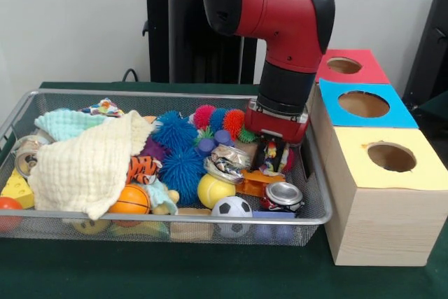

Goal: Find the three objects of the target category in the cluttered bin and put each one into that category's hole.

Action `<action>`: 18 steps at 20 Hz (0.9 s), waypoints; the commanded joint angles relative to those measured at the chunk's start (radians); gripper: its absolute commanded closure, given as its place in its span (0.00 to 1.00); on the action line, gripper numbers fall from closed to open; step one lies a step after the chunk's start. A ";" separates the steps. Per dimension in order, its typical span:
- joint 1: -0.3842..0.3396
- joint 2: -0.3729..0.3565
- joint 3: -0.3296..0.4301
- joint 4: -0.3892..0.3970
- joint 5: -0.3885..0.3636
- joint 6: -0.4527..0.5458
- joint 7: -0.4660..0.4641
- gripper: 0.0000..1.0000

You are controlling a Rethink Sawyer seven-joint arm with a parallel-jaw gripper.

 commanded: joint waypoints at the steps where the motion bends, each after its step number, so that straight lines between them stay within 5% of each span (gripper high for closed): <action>1: -0.057 0.020 0.086 -0.070 0.008 0.064 0.012 1.00; 5: -0.067 -0.050 0.094 -0.098 0.017 0.167 -0.032 1.00; 18: -0.098 -0.145 0.141 -0.060 0.002 0.243 -0.052 1.00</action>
